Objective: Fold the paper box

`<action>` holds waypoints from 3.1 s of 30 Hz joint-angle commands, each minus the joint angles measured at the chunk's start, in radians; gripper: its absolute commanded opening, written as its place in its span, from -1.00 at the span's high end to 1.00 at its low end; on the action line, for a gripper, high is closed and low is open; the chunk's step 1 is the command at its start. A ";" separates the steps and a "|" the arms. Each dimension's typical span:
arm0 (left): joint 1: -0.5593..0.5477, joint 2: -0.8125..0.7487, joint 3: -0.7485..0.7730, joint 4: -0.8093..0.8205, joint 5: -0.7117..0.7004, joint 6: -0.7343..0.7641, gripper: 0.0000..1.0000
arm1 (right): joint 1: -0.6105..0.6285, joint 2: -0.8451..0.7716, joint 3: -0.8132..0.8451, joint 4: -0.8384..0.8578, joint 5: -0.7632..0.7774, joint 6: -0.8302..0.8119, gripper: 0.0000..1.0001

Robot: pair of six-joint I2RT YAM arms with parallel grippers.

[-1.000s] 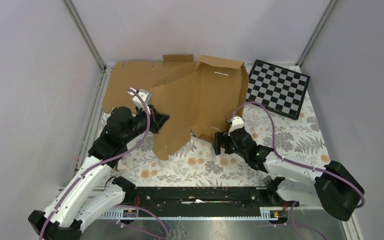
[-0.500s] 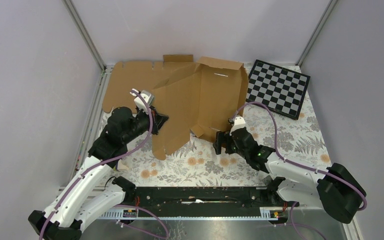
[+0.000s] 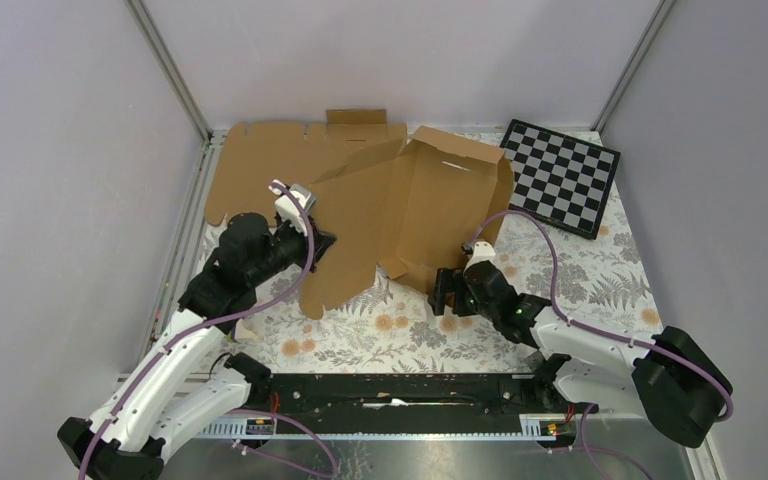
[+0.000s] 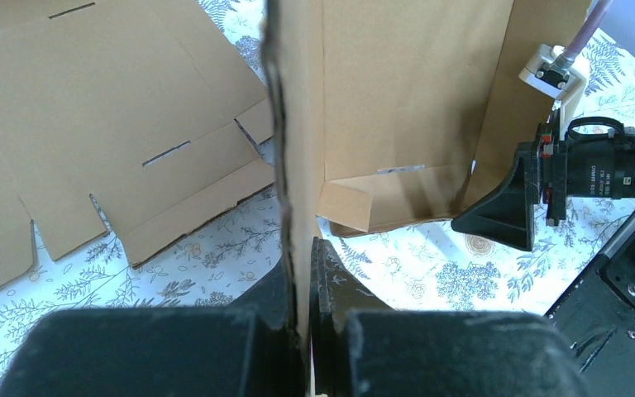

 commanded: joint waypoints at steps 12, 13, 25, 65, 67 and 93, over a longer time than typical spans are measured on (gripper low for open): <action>-0.002 0.014 0.024 -0.012 -0.001 0.056 1.00 | -0.006 -0.109 0.039 -0.299 0.327 0.082 -0.99; -0.001 0.017 0.024 -0.012 -0.004 0.059 1.00 | -0.006 -0.119 0.047 -0.326 0.363 0.075 -0.99; -0.003 0.014 0.025 -0.022 -0.045 0.083 1.00 | -0.169 -0.215 0.130 -0.409 0.235 0.018 -0.99; -0.004 -0.054 -0.054 0.057 -0.044 0.031 1.00 | -0.442 -0.028 0.128 -0.008 -0.363 -0.228 -0.59; -0.003 -0.049 -0.058 0.082 -0.025 -0.014 1.00 | -0.442 -0.027 0.121 0.012 -0.392 -0.228 -0.38; -0.003 -0.023 -0.078 0.198 -0.045 -0.177 0.13 | -0.441 -0.225 0.043 0.029 -0.397 -0.350 1.00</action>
